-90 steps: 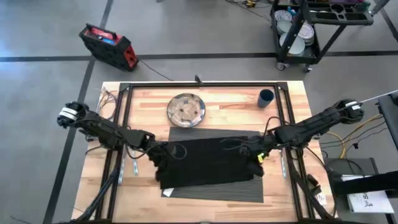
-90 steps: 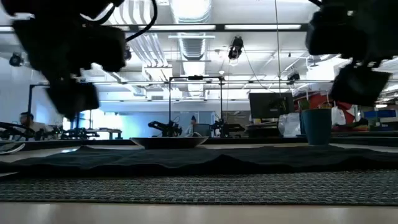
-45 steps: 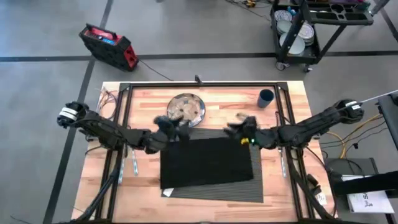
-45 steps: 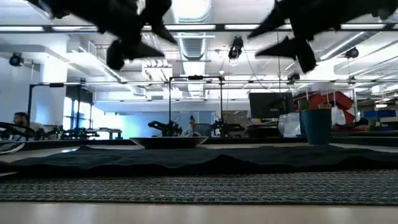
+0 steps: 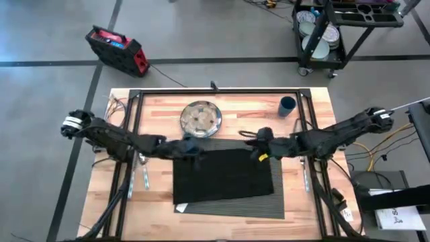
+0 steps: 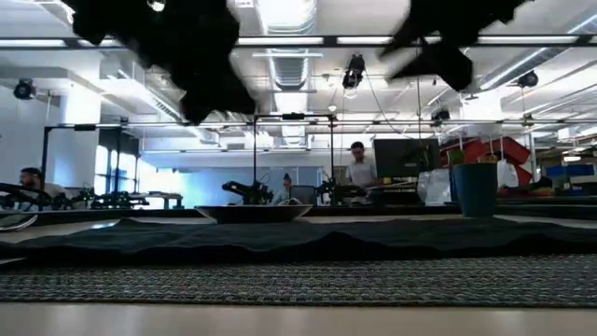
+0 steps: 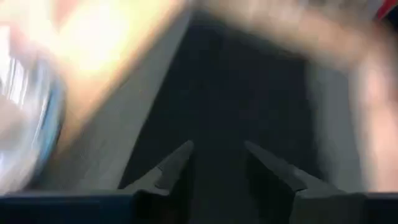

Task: Set table place
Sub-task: Fold the black napkin

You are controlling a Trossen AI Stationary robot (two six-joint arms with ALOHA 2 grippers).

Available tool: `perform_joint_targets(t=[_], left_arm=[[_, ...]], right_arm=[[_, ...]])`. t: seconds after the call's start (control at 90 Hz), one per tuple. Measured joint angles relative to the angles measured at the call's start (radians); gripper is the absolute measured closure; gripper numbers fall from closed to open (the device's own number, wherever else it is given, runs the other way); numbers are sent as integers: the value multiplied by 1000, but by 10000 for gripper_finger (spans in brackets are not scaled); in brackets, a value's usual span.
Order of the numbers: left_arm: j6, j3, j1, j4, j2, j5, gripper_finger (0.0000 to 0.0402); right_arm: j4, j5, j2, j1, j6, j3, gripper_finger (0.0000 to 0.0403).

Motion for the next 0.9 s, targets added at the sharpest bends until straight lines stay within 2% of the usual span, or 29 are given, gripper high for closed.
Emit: perform_joint_targets(t=[0.056,0.111,0.311,0.444,0.644,0.9], left_arm=[[28,15,15,-159,1,6,301],[81,28,32,-257,-1,7,310],[239,48,88,-419,-6,35,334],[314,44,93,-397,-6,57,342],[310,43,94,-237,-6,85,343],[235,43,94,-112,-6,134,343]], right_arm=[[-121,-23,5,4,106,-3,244],[-171,-43,13,11,208,-3,249],[-213,-54,58,62,430,-11,269],[-205,-41,130,82,516,-12,286],[-100,-31,252,84,579,-12,309],[133,-49,328,88,504,21,336]])
